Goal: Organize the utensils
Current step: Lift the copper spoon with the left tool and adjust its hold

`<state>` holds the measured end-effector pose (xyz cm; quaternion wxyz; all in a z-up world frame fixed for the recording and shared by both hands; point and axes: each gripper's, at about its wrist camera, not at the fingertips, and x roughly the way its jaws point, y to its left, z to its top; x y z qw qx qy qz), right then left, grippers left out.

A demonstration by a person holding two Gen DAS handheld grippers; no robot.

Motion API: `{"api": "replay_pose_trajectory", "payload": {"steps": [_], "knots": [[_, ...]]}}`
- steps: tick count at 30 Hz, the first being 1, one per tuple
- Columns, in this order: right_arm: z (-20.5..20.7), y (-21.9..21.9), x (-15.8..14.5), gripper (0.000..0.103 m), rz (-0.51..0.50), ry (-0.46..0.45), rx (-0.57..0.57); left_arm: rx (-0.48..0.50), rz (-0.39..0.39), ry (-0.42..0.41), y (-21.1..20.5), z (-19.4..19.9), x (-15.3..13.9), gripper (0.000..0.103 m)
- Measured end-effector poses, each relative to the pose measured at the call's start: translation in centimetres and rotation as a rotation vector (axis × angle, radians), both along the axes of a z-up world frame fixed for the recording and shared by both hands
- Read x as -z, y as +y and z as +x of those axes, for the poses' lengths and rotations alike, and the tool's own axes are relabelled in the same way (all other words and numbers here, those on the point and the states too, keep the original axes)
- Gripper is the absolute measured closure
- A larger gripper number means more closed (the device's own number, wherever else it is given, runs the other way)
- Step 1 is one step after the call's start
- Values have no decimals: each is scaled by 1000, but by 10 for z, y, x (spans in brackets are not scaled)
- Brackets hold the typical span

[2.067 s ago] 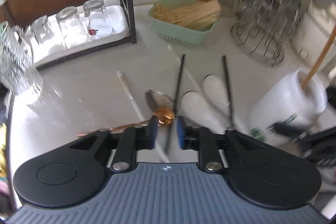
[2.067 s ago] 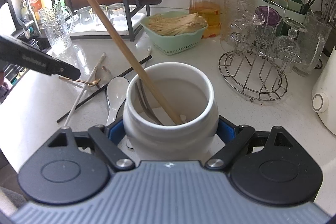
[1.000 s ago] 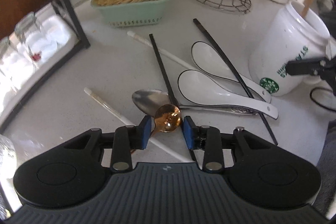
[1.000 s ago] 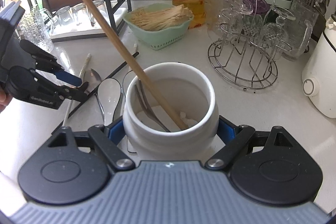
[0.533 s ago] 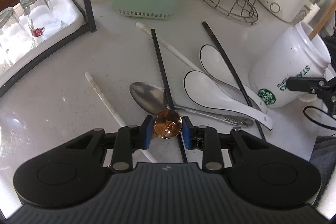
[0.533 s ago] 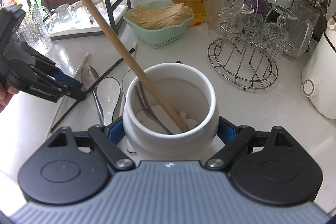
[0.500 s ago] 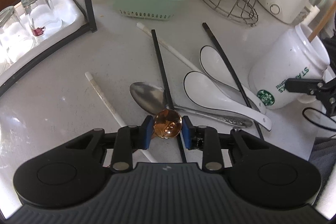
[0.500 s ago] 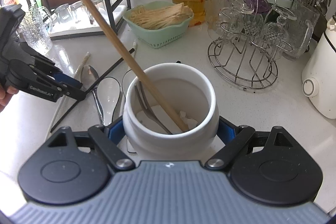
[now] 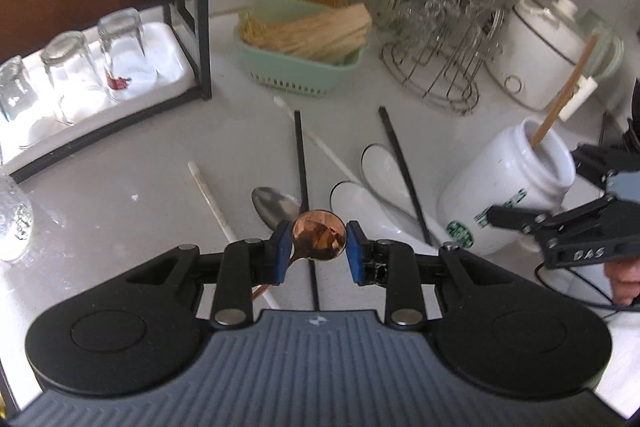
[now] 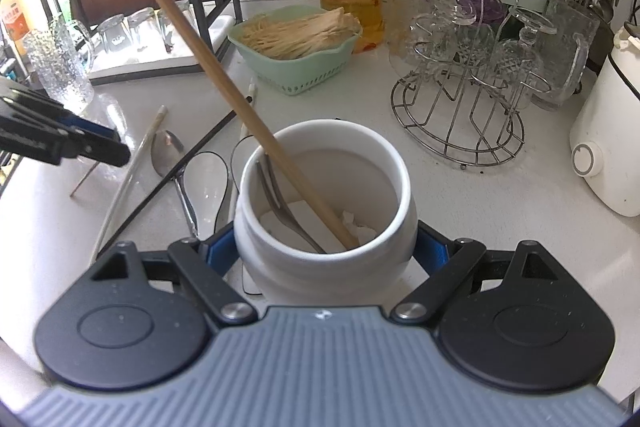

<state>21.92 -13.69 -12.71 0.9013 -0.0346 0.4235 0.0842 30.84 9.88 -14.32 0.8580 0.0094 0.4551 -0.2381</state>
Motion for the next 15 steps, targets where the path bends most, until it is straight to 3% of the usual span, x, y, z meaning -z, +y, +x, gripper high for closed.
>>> {"api": "replay_pose_trajectory", "payload": {"steps": [15], "knots": [[-10, -7, 1, 12, 15, -38, -54, -118, -66, -57, -26, -33, -24, 70]]}}
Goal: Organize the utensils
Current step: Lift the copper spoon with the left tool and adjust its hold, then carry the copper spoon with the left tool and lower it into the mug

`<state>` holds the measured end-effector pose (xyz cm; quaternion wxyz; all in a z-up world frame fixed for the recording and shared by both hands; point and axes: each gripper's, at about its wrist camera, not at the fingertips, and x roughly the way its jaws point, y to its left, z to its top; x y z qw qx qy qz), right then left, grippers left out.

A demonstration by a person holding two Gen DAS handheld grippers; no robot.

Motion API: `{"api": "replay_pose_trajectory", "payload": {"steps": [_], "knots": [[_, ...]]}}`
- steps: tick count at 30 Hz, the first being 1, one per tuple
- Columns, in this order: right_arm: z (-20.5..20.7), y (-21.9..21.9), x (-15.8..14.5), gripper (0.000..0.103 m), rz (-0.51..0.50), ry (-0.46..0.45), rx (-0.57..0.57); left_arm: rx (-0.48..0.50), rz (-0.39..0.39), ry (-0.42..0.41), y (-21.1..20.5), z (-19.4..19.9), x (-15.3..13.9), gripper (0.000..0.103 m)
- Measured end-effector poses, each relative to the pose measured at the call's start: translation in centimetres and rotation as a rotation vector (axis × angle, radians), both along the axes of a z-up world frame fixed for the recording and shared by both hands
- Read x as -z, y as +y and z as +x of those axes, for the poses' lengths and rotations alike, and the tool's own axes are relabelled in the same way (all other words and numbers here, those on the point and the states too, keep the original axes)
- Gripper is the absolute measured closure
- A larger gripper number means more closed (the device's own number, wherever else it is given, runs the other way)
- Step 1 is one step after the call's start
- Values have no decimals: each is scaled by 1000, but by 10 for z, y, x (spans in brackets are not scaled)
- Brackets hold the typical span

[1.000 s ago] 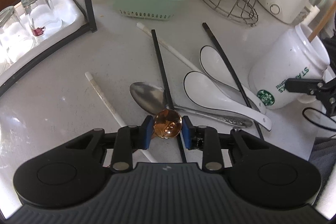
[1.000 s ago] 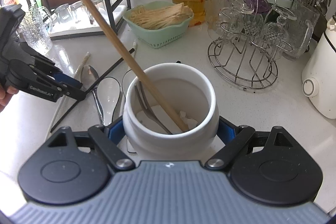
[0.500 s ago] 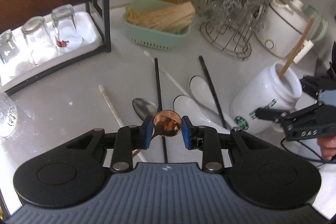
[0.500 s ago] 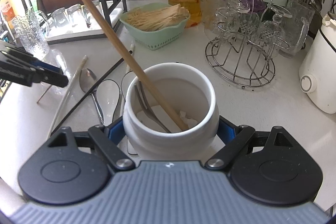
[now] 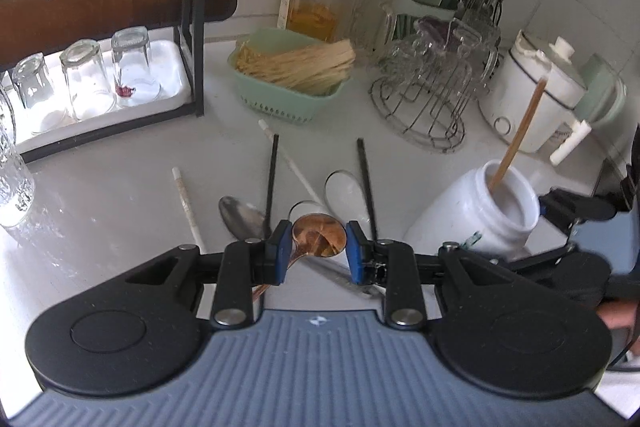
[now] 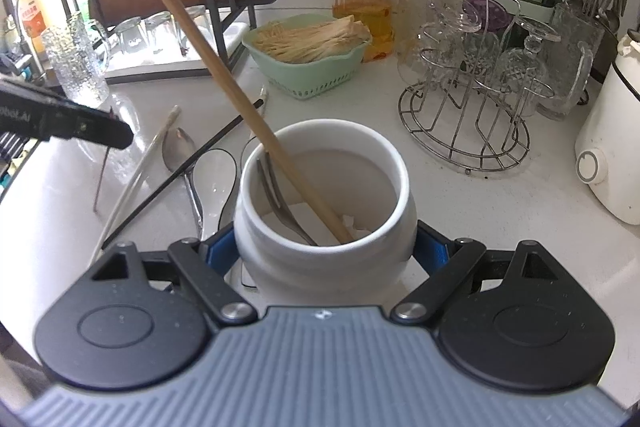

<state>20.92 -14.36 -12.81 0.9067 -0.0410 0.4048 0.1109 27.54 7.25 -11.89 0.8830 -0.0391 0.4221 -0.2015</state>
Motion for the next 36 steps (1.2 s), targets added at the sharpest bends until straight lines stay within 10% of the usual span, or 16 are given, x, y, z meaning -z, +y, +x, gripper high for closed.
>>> {"api": "replay_pose_trajectory", "payload": {"steps": [17, 36], "knots": [[-5, -12, 2, 12, 19, -35, -152, -150, -70, -39, -31, 5, -47, 70], [-5, -13, 3, 12, 23, -45, -187, -63, -137, -47, -73, 31, -115, 70]]}}
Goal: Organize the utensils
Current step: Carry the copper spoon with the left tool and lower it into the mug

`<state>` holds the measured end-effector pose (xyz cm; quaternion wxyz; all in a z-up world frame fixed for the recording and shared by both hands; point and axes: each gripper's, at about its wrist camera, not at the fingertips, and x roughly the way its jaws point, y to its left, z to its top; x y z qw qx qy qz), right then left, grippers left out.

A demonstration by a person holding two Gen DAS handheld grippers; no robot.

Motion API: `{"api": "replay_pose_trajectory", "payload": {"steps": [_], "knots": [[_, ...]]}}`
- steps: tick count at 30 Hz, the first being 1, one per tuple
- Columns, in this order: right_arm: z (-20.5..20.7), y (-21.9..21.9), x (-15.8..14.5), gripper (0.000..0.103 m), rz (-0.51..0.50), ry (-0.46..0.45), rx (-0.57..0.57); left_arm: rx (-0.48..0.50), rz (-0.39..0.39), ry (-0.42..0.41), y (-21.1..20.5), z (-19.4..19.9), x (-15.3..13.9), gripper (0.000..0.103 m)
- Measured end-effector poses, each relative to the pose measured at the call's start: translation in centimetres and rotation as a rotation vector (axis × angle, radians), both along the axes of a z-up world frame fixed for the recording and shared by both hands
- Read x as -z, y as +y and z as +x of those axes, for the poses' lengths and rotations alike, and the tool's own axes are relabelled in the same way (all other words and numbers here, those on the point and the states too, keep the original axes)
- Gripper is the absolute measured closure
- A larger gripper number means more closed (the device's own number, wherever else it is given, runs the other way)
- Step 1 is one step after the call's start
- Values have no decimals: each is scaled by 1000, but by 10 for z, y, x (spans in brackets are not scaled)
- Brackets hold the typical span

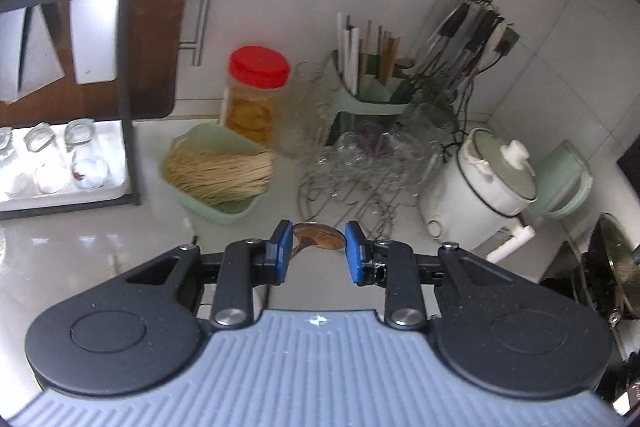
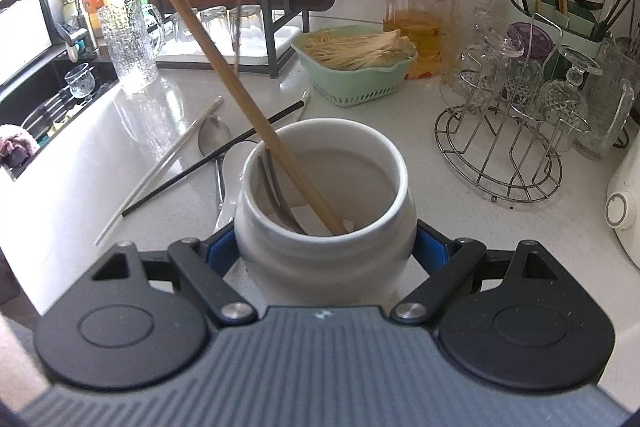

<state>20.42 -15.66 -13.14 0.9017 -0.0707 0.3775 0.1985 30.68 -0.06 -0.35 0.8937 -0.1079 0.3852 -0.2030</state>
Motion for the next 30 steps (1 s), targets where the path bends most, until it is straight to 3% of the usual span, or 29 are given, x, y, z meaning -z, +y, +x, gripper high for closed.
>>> {"api": "replay_pose_trajectory", "payload": {"steps": [15, 19, 30], "knots": [[-1, 0, 0, 12, 4, -6, -6, 89, -82, -12, -41, -15, -39, 70], [-1, -1, 0, 12, 8, -10, -7, 110, -139, 34, -49, -19, -37, 70], [-4, -4, 2, 12, 17, -23, -15, 156, -50, 143, -70, -18, 0, 70]]}}
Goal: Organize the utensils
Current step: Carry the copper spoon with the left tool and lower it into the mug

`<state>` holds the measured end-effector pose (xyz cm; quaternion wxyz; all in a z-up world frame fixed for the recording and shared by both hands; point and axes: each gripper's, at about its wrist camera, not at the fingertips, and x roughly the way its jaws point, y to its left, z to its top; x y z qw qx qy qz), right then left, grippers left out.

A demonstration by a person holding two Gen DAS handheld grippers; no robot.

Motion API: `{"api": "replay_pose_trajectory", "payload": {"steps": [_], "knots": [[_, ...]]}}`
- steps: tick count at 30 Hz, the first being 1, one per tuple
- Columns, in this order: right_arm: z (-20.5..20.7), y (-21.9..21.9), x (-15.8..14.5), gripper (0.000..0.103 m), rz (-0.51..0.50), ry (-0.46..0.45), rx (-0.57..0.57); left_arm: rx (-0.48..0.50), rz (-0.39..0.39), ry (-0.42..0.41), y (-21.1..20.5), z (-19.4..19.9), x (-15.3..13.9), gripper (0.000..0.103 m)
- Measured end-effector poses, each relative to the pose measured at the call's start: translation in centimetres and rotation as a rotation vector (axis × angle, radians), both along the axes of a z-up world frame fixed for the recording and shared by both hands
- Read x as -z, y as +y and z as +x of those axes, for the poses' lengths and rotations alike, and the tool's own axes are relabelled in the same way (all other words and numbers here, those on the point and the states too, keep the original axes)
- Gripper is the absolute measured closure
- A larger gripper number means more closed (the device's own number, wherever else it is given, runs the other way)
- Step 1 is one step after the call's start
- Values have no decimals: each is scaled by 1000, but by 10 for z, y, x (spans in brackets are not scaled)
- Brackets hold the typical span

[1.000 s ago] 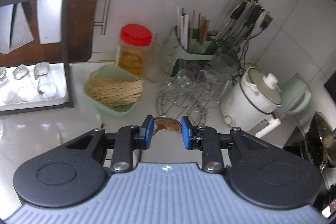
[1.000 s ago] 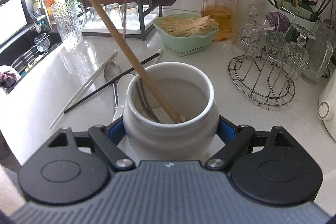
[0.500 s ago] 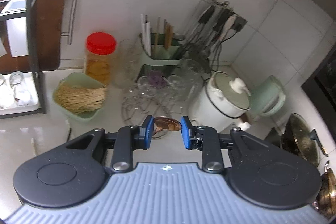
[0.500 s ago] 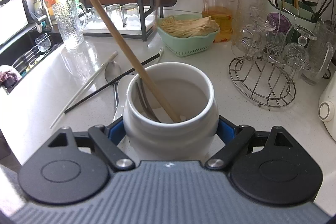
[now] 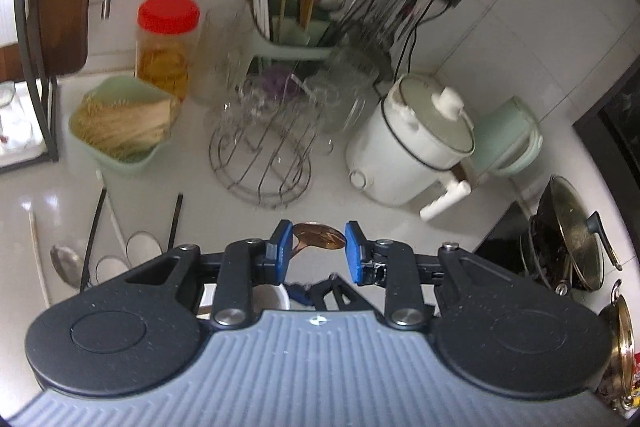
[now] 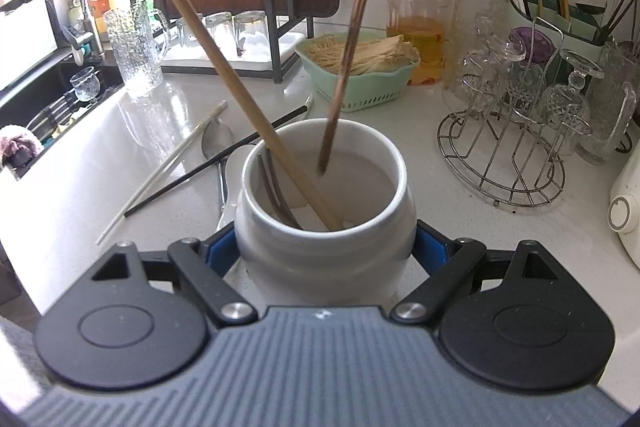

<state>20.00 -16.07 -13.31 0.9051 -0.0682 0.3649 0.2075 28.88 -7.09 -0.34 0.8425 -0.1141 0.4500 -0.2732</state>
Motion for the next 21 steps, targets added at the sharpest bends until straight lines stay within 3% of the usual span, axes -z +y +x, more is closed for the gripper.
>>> {"api": "replay_pose_trajectory", "payload": {"steps": [4, 12, 21], "knots": [[0, 0, 0, 12, 1, -2, 0, 37, 34, 48, -2, 2, 4, 70], [-1, -1, 1, 12, 7, -10, -4, 133, 187, 150, -18, 18, 9, 71], [-3, -1, 2, 12, 13, -18, 0, 201, 302, 282, -33, 31, 34, 71]]}}
